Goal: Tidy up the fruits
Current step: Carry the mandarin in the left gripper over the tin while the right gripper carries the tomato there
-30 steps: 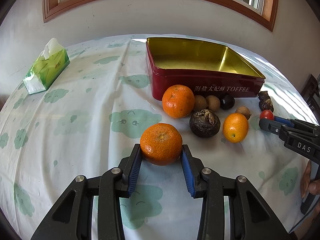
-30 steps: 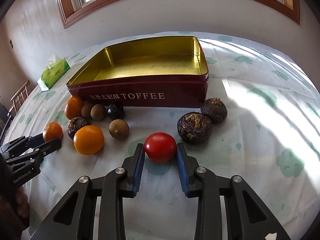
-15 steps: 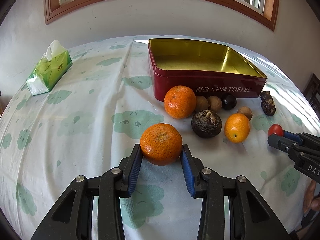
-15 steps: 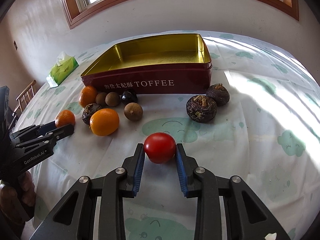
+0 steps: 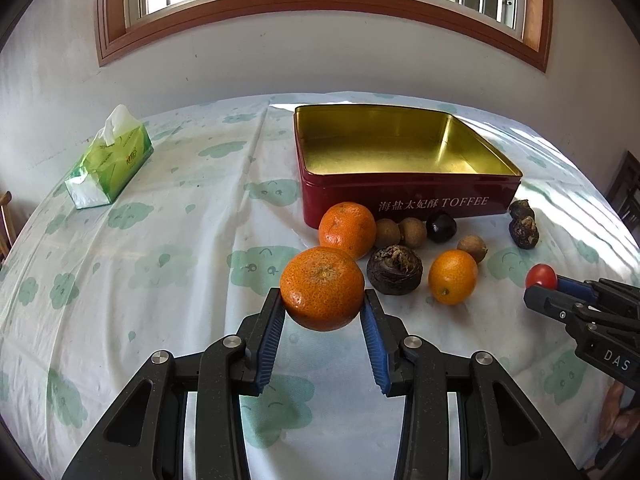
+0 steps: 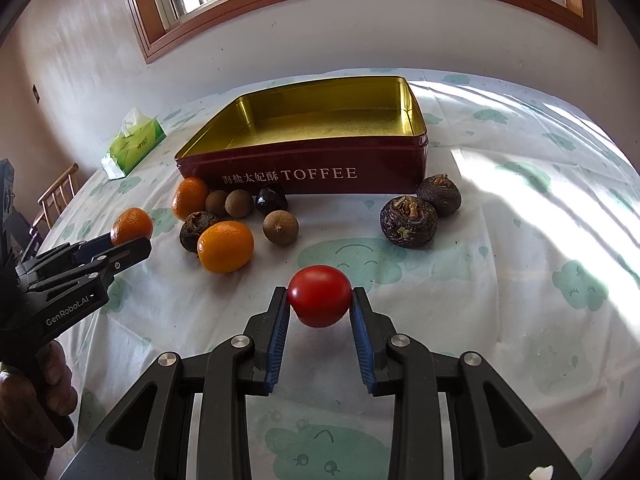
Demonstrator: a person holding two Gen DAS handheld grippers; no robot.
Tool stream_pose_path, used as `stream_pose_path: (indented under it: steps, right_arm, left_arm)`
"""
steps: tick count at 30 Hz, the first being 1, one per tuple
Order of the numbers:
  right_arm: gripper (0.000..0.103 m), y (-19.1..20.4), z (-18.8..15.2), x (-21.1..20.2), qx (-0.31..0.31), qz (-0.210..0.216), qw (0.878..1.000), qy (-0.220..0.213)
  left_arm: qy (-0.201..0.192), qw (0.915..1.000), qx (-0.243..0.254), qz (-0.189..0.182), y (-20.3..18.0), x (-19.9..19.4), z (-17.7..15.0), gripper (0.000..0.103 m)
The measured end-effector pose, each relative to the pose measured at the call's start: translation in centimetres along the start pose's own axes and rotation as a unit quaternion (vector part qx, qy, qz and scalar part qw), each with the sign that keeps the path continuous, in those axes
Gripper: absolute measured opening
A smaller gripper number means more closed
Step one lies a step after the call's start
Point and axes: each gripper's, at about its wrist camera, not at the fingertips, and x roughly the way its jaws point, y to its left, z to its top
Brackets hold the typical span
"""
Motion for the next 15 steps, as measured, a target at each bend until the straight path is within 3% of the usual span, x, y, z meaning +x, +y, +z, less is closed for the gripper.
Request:
stream_pose_path:
  steps: [15]
  right_arm:
    - [0.029,0.4,3.7,-1.2,-0.01,0.006,0.999,-0.035]
  left_arm:
    - [-0.03,0.9994,0.014,0.007,-1.0,-1.2,3.5,0.04]
